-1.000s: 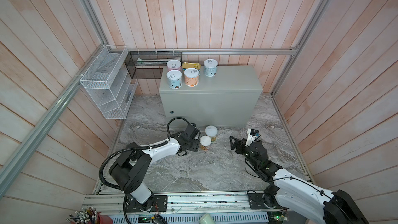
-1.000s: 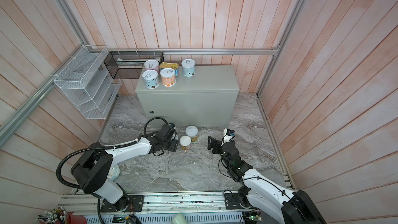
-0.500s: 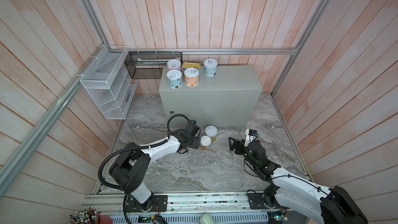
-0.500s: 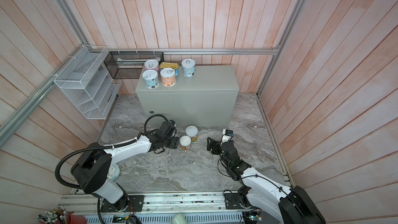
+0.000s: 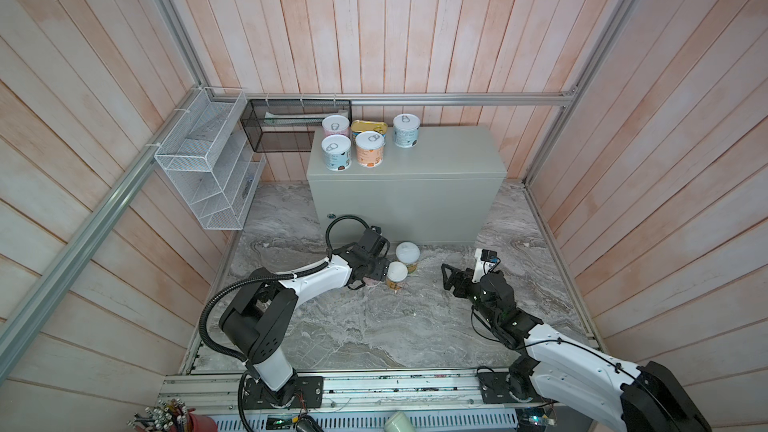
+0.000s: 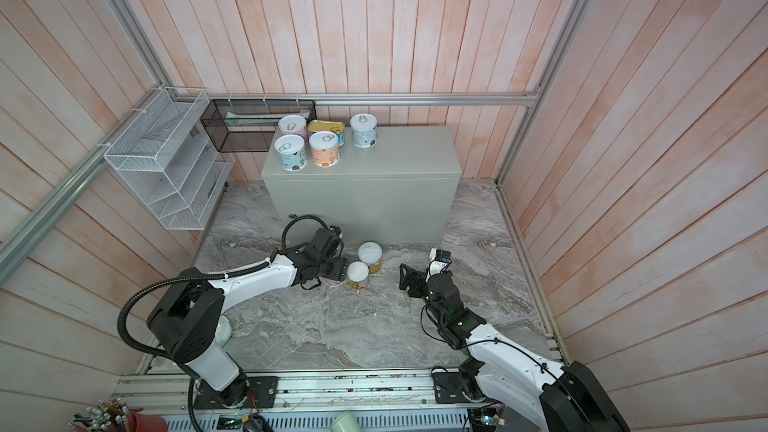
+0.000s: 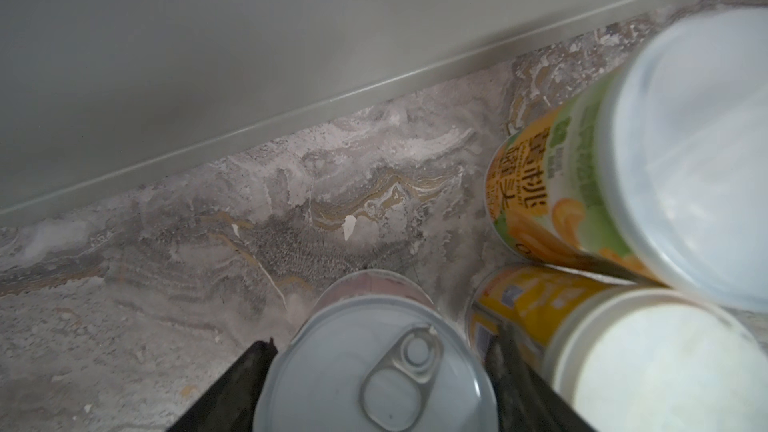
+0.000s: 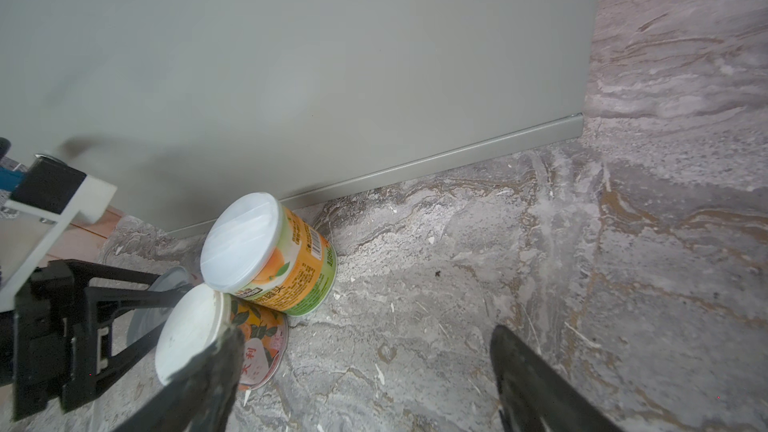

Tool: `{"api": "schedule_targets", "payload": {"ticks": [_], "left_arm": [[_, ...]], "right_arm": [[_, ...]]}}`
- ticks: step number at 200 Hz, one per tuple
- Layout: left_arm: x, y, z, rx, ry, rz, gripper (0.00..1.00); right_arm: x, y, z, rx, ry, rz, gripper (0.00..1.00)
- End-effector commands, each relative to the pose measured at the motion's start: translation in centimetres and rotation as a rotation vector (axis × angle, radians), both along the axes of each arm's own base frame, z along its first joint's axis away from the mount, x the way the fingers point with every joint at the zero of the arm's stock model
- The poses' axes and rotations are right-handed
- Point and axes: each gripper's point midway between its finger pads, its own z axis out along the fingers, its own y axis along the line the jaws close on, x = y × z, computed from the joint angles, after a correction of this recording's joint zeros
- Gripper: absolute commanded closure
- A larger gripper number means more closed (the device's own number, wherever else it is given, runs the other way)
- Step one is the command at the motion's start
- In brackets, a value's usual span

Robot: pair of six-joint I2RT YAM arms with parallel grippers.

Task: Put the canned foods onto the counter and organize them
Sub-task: 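Close the left gripper on the pull-tab can while the right gripper hovers nearby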

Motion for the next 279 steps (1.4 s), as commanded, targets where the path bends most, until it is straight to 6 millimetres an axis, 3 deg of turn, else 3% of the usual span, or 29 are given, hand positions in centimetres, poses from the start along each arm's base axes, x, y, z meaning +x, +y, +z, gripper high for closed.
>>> {"api": "schedule_targets", "payload": {"ticks": [1, 86, 185, 241, 279], "left_arm": [[0.4, 0.1, 0.1, 0.018, -0.017, -0.007, 0.18], [-0.7, 0.5, -0.7, 0.046, 0.005, -0.015, 0.21], [-1.8, 0.7, -0.8, 0.091, 0.001, -0.024, 0.17], [-1.6, 0.5, -0.7, 0.089, -0.003, -0.024, 0.26], [-1.7, 0.9, 0.6, 0.084, -0.024, -0.015, 0.3]], "right_arm": [[-0.4, -0.2, 0.1, 0.021, -0.01, -0.004, 0.08], [0.0, 0.3, 0.3, 0.035, -0.007, 0.0, 0.08], [0.3, 0.8, -0.1, 0.03, 0.01, 0.011, 0.08], [0.1, 0.7, 0.0, 0.028, 0.004, 0.015, 0.08], [0.1, 0.6, -0.8, 0.009, 0.019, 0.013, 0.08]]}}
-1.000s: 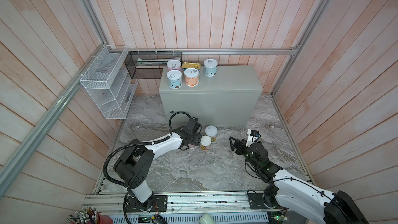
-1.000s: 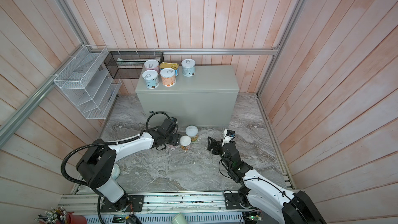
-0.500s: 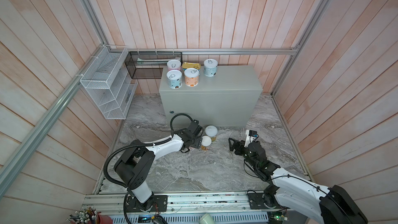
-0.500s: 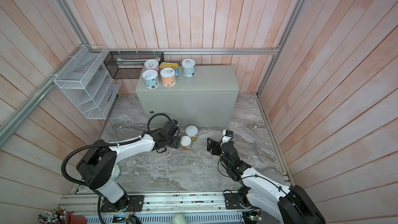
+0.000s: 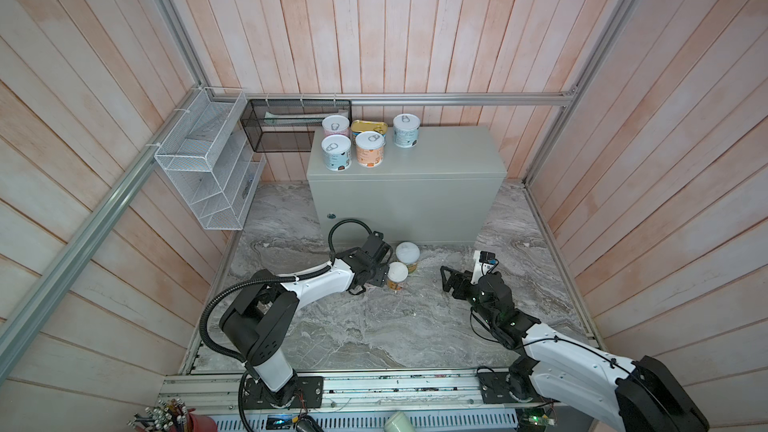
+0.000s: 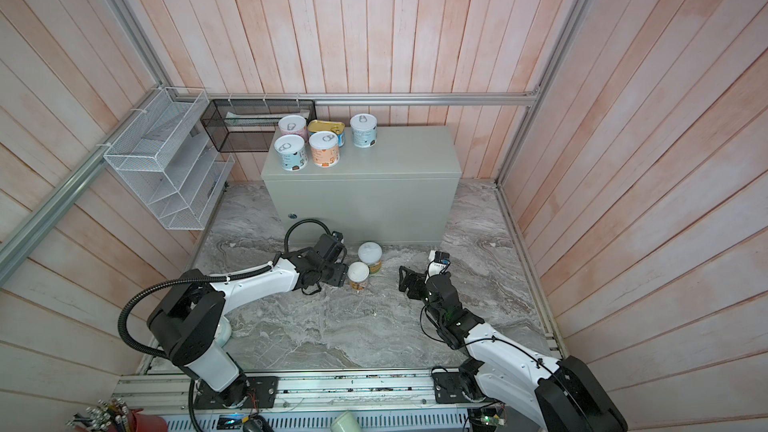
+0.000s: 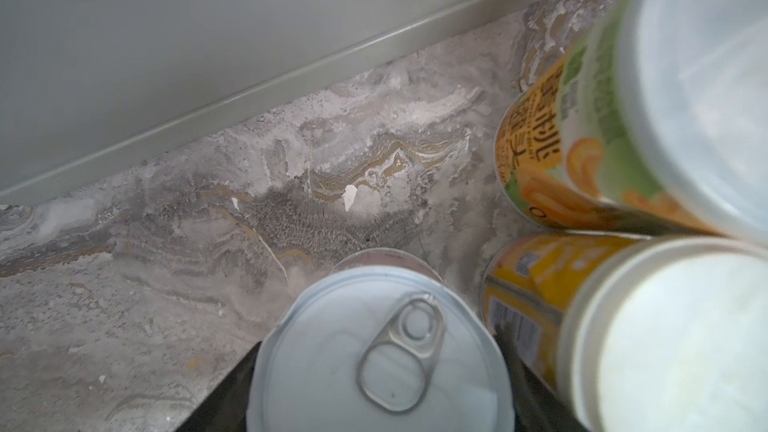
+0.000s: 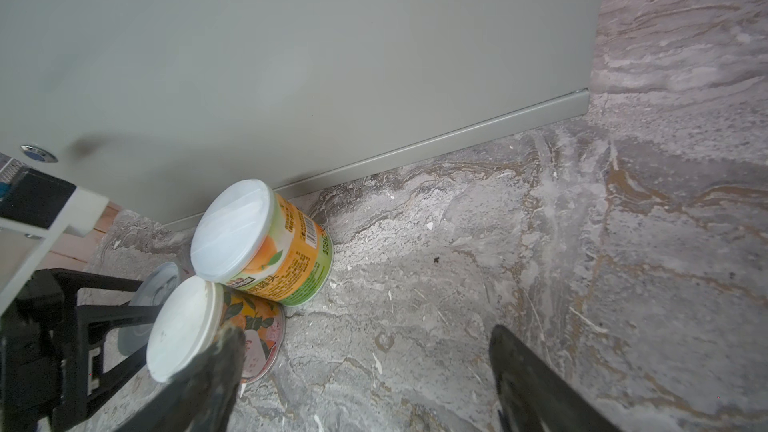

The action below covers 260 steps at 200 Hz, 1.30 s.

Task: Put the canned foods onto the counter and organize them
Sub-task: 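Close the left gripper on the pull-tab can while the right gripper hovers nearby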

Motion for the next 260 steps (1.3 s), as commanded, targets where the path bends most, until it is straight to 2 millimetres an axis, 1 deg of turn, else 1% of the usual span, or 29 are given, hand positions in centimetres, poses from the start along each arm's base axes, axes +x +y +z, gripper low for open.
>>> {"api": "schedule_targets", "payload": {"ticks": [1, 9, 49, 83, 117, 151, 185, 223, 260], "left_arm": [[-0.3, 0.6, 1.3, 0.012, -0.027, 0.004, 0.31], [-0.4, 0.7, 1.5, 0.011, -0.027, 0.002, 0.33], [-0.6, 1.1, 2.3, 0.008, -0.039, 0.014, 0.34], [-0.7, 1.0, 3.2, -0.011, -0.045, 0.02, 0.37], [-0.9, 0.6, 4.1, -0.039, -0.044, 0.003, 0.36], [-0.4, 1.0, 4.5, 0.005, -0.052, 0.006, 0.36], [-0.8, 0.0, 5.4, -0.064, -0.042, -0.01, 0.39], [-1.4, -1.5, 6.9, -0.153, -0.03, -0.056, 0.4], [-1.5, -1.8, 7.0, -0.153, -0.011, -0.075, 0.4]], "right_arm": [[0.3, 0.4, 0.5, 0.009, -0.013, 0.008, 0.08], [0.3, 0.6, 0.5, 0.014, -0.014, 0.015, 0.08], [0.3, 1.1, 0.3, 0.015, -0.007, 0.04, 0.08], [0.2, 0.8, -0.4, 0.0, 0.009, 0.028, 0.08], [0.1, 0.9, -0.5, -0.009, 0.006, 0.038, 0.08], [0.0, 0.2, -0.8, -0.026, 0.006, 0.011, 0.08], [-0.4, 0.4, -0.7, -0.021, 0.005, 0.037, 0.08], [-0.8, 1.1, -0.7, -0.015, 0.008, 0.08, 0.08], [-1.4, 2.9, 0.3, -0.043, -0.031, 0.137, 0.08]]}}
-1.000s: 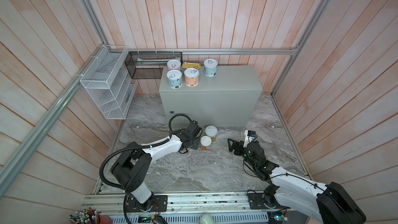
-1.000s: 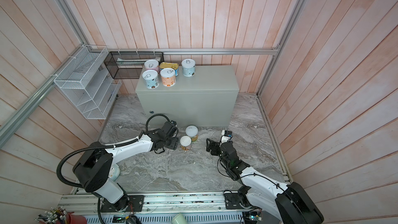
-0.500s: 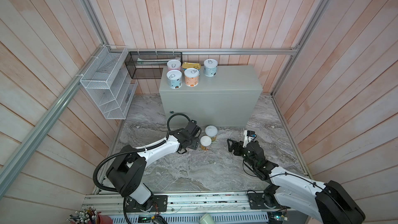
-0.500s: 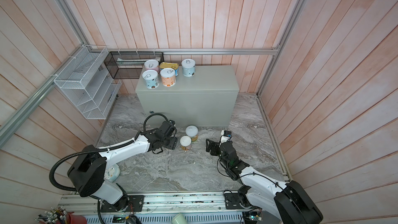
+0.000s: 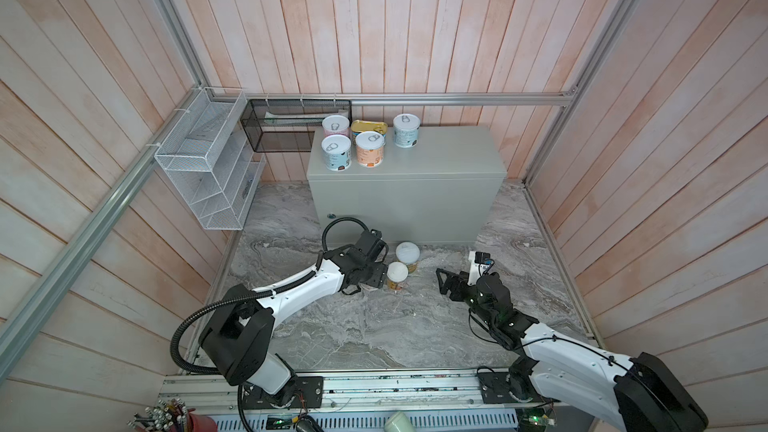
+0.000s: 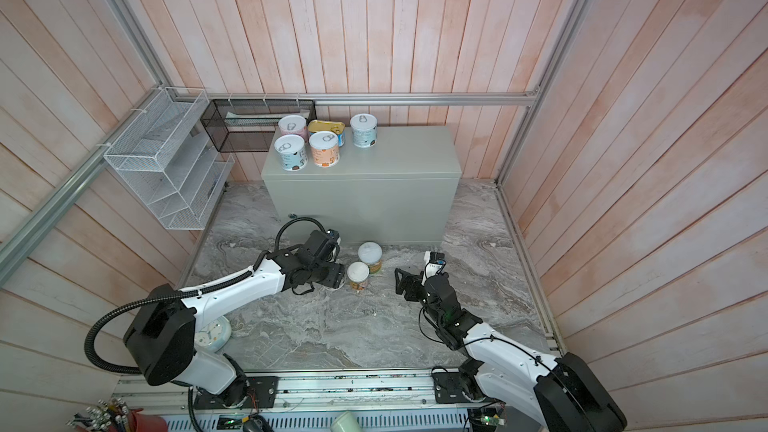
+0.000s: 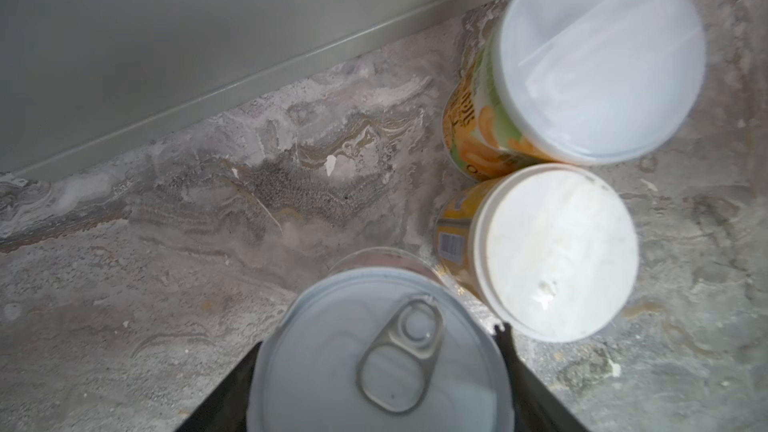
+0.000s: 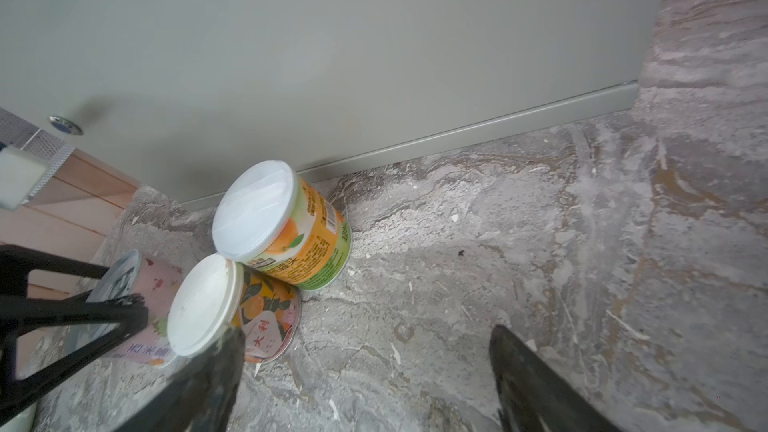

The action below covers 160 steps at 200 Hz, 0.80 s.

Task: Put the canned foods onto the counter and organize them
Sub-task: 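Close the left gripper on the pull-tab can while the right gripper hovers nearby, then lift the pink pull-tab can with the left gripper while the right gripper approaches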

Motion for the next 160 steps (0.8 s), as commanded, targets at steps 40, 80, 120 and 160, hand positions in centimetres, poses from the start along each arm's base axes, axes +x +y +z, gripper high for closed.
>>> {"api": "schedule_targets", "payload": {"ticks": [40, 80, 120, 160], "left_arm": [[0.7, -2.1, 3.6, -0.098, -0.039, -0.037, 0.41], [0.6, -2.6, 5.2, -0.128, -0.042, -0.056, 0.42], [0.3, -3.0, 6.5, -0.139, -0.03, -0.078, 0.42], [0.1, -2.8, 7.0, -0.139, -0.032, -0.08, 0.42]], "right_arm": [[-1.0, 2.7, 0.9, -0.073, -0.048, 0.104, 0.08], [-2.1, 5.2, 2.4, -0.112, -0.131, 0.213, 0.08], [-2.6, 6.9, 2.9, -0.148, -0.17, 0.27, 0.08], [-3.3, 8.6, 3.5, -0.175, -0.209, 0.322, 0.08]]}}
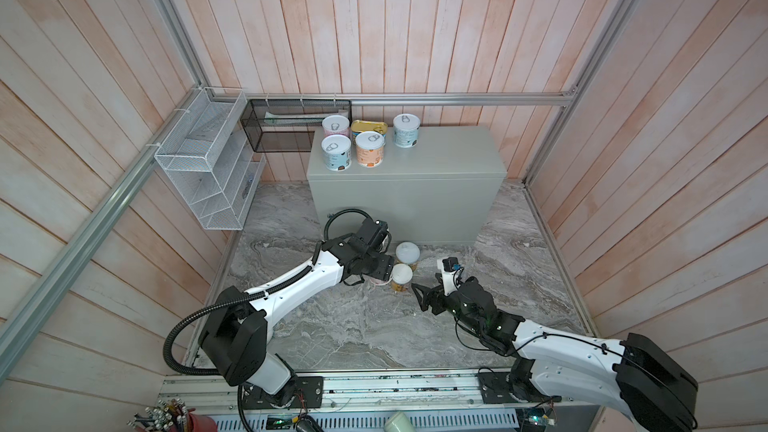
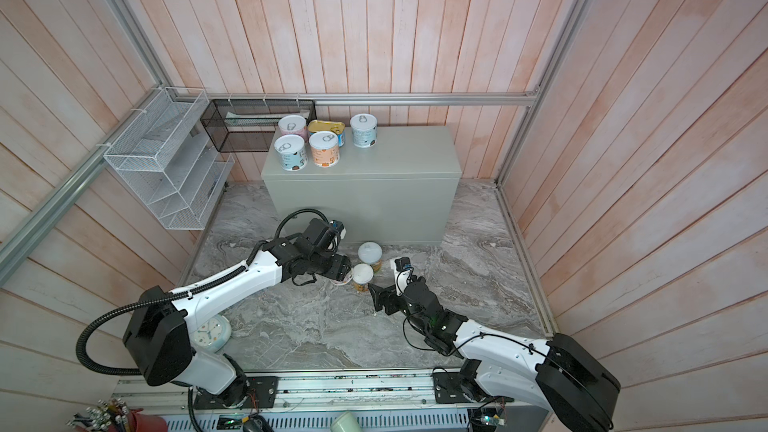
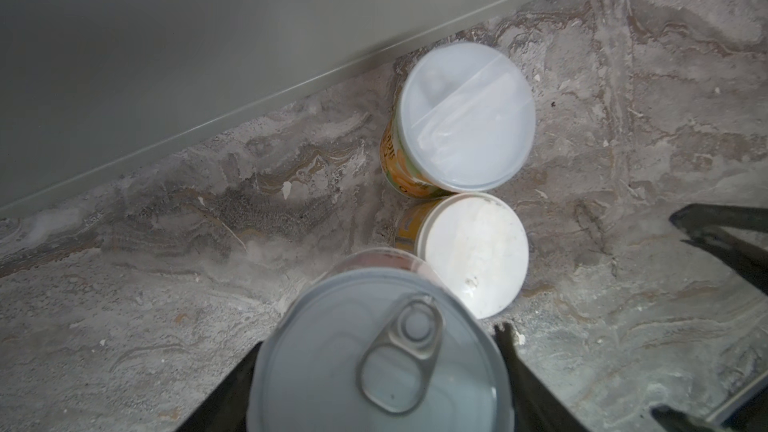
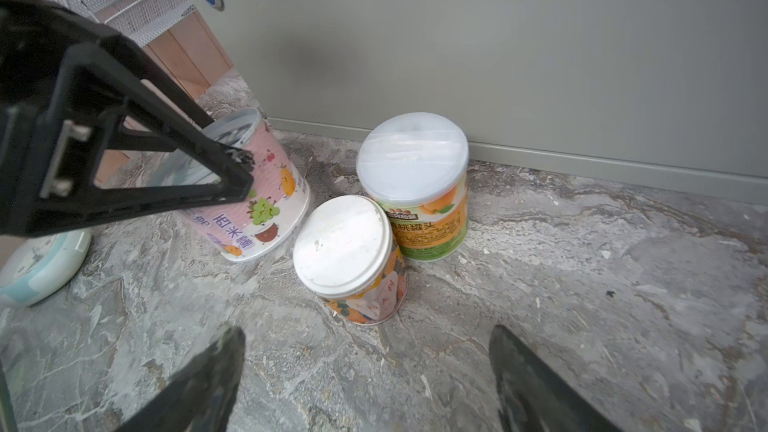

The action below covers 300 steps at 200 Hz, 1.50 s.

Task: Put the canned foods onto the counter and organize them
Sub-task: 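Lift the pink pull-tab can with the left gripper while the right gripper approaches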

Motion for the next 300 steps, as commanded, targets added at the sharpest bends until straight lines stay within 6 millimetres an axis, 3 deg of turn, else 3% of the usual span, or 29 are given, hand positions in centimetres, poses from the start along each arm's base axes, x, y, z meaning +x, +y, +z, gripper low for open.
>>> {"api": "schedule_targets", "payload": {"ticks": [1, 97, 159, 208, 300], "left_arm": [[0.3, -0.7, 3.2, -0.056, -0.064, -0.022, 0.42], [0.1, -0.2, 2.8, -0.037, -0.063, -0.013, 0.44], [-0.6, -1.0, 5.5, -0.105, -0.06, -0.047, 0.45], [-1.8, -2.5, 7.6, -0.166, -0.067, -0.103, 0.45], [-3.7, -6.8, 7.2, -0.21, -0.012, -0.212, 0.45]], "right_arm": [[0.3, 1.0, 1.8, -0.002, -0.067, 0.01, 0.08], [0.0, 0.6, 2.6, 0.033, -0.071, -0.002, 0.08], [-1.1, 2.1, 3.4, 0.046, -0.11, 0.091, 0.08], [-1.6, 3.3, 4.2, 0.025, -0.144, 0.127, 0.08], [-0.9, 2.1, 4.0, 0.018, -0.153, 0.043, 0.08]]}}
